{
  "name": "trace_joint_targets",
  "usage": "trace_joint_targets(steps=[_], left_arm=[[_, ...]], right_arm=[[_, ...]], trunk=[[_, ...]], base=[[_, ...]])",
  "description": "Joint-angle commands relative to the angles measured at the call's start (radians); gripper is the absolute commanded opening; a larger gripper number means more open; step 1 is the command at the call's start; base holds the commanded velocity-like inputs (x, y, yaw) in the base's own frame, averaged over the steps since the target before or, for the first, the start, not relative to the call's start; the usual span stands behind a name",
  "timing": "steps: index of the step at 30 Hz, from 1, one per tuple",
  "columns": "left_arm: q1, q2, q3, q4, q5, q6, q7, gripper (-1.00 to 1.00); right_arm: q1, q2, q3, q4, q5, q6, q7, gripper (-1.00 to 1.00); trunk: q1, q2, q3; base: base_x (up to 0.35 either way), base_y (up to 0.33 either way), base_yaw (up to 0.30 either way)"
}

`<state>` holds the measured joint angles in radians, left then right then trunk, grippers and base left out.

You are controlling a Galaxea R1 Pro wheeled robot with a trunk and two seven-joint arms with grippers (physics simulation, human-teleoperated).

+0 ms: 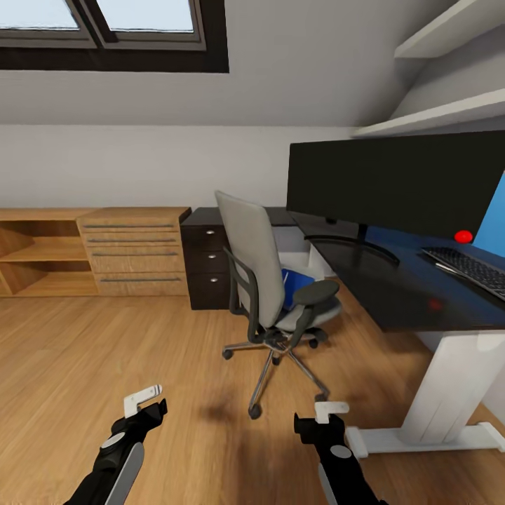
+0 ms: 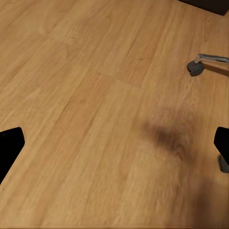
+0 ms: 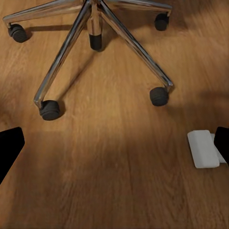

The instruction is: In the bedroom, organize the workspace by keeping the computer under the desk, ensuring the monitor is on the desk, placing the keyboard on the desk next to the monitor, placing the mouse on the desk next to the keyboard, moving the folder from the swivel chair onto the desk next to the mouse, stacking the notebook on top of the folder with the pen on top of the notebook, and positioning the swivel chair next to the desk.

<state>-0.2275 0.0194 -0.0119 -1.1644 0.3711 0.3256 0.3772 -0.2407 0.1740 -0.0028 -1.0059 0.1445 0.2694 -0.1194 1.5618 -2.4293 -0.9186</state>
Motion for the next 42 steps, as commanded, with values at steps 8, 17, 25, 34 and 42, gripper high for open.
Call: trace_joint_targets(steps=[8, 17, 25, 34, 42], left_arm=[[-0.001, 0.001, -0.002, 0.014, 0.009, 0.004, 0.006, 1.00], [0.000, 0.001, -0.002, 0.015, 0.009, 0.003, 0.006, 1.00], [-0.001, 0.001, -0.002, 0.015, 0.009, 0.003, 0.006, 1.00], [-0.001, 0.001, -0.002, 0.015, 0.008, 0.003, 0.006, 1.00], [-0.001, 0.006, -0.001, 0.030, 0.009, 0.004, 0.001, 1.00]], right_arm=[[0.000, 0.001, 0.000, 0.001, 0.010, 0.004, 0.000, 1.00], [0.000, 0.001, 0.001, 0.015, 0.012, 0.003, -0.001, 1.00], [0.000, 0.001, 0.001, 0.016, 0.012, 0.002, -0.002, 1.00], [0.000, 0.001, 0.000, 0.017, 0.012, -0.003, -0.003, 1.00], [0.000, 0.001, 0.001, 0.017, 0.011, -0.039, 0.000, 1.00]], trunk=[[0.031, -0.057, -0.026], [0.041, -0.072, -0.060], [0.045, -0.074, -0.090], [0.049, -0.076, -0.121], [0.049, -0.076, -0.121]], base=[[0.000, 0.000, 0.000], [0.000, 0.000, 0.000], [0.000, 0.000, 0.000], [0.000, 0.000, 0.000], [0.000, 0.000, 0.000]])
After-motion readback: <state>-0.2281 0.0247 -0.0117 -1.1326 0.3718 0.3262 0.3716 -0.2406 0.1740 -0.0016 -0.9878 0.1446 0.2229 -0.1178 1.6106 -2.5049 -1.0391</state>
